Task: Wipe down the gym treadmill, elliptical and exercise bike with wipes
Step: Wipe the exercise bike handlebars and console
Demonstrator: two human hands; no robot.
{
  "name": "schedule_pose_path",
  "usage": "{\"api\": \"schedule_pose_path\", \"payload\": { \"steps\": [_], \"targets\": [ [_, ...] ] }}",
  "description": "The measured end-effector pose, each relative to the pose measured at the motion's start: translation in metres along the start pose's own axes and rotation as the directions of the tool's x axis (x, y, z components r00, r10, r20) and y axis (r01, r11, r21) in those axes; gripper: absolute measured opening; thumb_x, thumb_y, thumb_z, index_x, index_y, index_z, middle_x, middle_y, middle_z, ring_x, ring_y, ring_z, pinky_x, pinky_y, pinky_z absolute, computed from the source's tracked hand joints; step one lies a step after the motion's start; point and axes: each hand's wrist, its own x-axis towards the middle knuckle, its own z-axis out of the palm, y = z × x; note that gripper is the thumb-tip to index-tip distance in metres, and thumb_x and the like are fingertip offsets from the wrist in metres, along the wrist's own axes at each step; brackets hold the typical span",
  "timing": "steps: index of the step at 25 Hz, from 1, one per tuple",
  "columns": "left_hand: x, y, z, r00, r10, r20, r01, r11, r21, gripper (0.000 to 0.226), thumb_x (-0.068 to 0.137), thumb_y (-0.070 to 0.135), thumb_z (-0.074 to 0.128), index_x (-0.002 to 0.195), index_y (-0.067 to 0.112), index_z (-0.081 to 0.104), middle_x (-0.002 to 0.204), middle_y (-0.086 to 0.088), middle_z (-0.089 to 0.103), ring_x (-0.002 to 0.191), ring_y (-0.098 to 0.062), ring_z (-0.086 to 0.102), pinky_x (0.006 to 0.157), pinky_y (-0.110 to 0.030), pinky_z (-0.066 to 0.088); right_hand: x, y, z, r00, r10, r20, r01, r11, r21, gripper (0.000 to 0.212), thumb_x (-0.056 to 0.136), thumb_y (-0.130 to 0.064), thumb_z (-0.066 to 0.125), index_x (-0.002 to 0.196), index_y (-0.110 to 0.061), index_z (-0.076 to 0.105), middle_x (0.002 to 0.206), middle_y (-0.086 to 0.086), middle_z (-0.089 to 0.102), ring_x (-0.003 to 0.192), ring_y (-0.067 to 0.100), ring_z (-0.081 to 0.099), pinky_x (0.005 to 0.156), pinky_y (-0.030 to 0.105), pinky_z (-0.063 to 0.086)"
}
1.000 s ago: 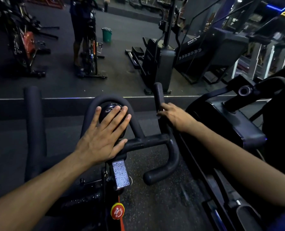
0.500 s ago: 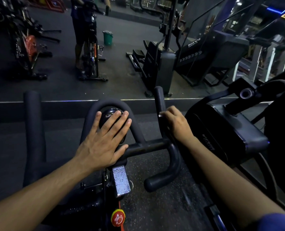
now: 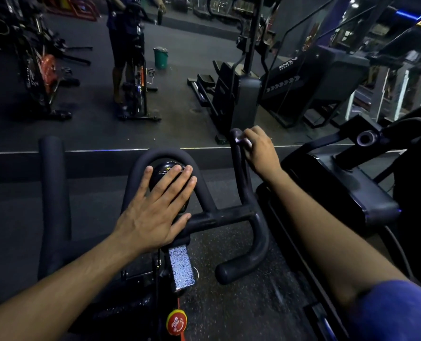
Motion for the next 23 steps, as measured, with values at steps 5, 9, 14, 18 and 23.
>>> {"api": "schedule_pose_path", "payload": {
  "steps": [5, 9, 14, 18, 23],
  "targets": [
    [0.001, 0.0, -0.001, 1.0, -0.003, 0.021, 0.003, 1.0, -0.008, 0.076, 0.096, 0.05, 0.047, 0.157, 0.008, 0.033, 0.168, -0.01, 0.02, 0.156, -0.029, 0.017, 0.121, -0.067, 0.012, -0.102, 0.002, -0.004, 0.99, 0.04, 0.137, -0.045, 0.998, 0.034, 0.014, 0.091, -0.014, 0.056, 0.099, -0.016, 0.066, 0.101, 0.0, 0.055, 0.086, 0.017, 0.059, 0.075, 0.028, 0.045],
    [0.001, 0.0, -0.003, 0.999, -0.007, 0.042, 0.008, 1.0, -0.011, 0.076, 0.096, 0.05, 0.047, 0.158, 0.008, 0.033, 0.168, -0.01, 0.019, 0.156, -0.029, 0.017, 0.121, -0.067, 0.011, -0.154, 0.004, -0.011, 0.967, 0.183, 0.177, -0.191, 0.981, 0.029, 0.021, 0.089, -0.028, 0.049, 0.095, -0.017, 0.065, 0.091, -0.005, 0.054, 0.08, 0.016, 0.059, 0.073, 0.034, 0.051],
    [0.001, -0.001, -0.006, 0.998, 0.006, 0.06, -0.003, 0.999, -0.05, 0.077, 0.096, 0.049, 0.047, 0.159, 0.009, 0.029, 0.169, -0.01, 0.018, 0.156, -0.028, 0.015, 0.122, -0.065, 0.008, -0.163, -0.005, -0.042, 0.932, 0.242, 0.271, -0.242, 0.97, -0.034, 0.003, 0.087, -0.013, 0.071, 0.089, -0.015, 0.07, 0.083, -0.005, 0.06, 0.08, 0.017, 0.062, 0.07, 0.032, 0.049],
    [-0.006, -0.008, -0.012, 0.993, -0.116, 0.015, 0.116, 0.958, -0.264, 0.076, 0.097, 0.039, 0.049, 0.16, 0.006, 0.02, 0.17, -0.012, 0.011, 0.157, -0.029, 0.01, 0.126, -0.054, 0.008, -0.156, -0.052, -0.039, 0.988, 0.125, 0.085, -0.135, 0.983, 0.123, 0.018, 0.087, -0.009, 0.07, 0.099, -0.022, 0.071, 0.09, -0.009, 0.059, 0.082, 0.008, 0.059, 0.076, 0.022, 0.047],
    [-0.055, -0.021, -0.014, 0.973, -0.184, 0.137, 0.219, 0.924, -0.314, 0.077, 0.102, 0.043, 0.038, 0.162, 0.008, 0.005, 0.171, -0.01, 0.001, 0.158, -0.024, 0.008, 0.126, -0.042, 0.012, -0.16, -0.102, 0.007, 0.965, -0.156, 0.212, 0.15, 0.988, 0.043, 0.025, 0.089, -0.019, 0.048, 0.107, -0.023, 0.065, 0.102, -0.004, 0.051, 0.094, 0.019, 0.053, 0.077, 0.037, 0.052]
  ]
}}
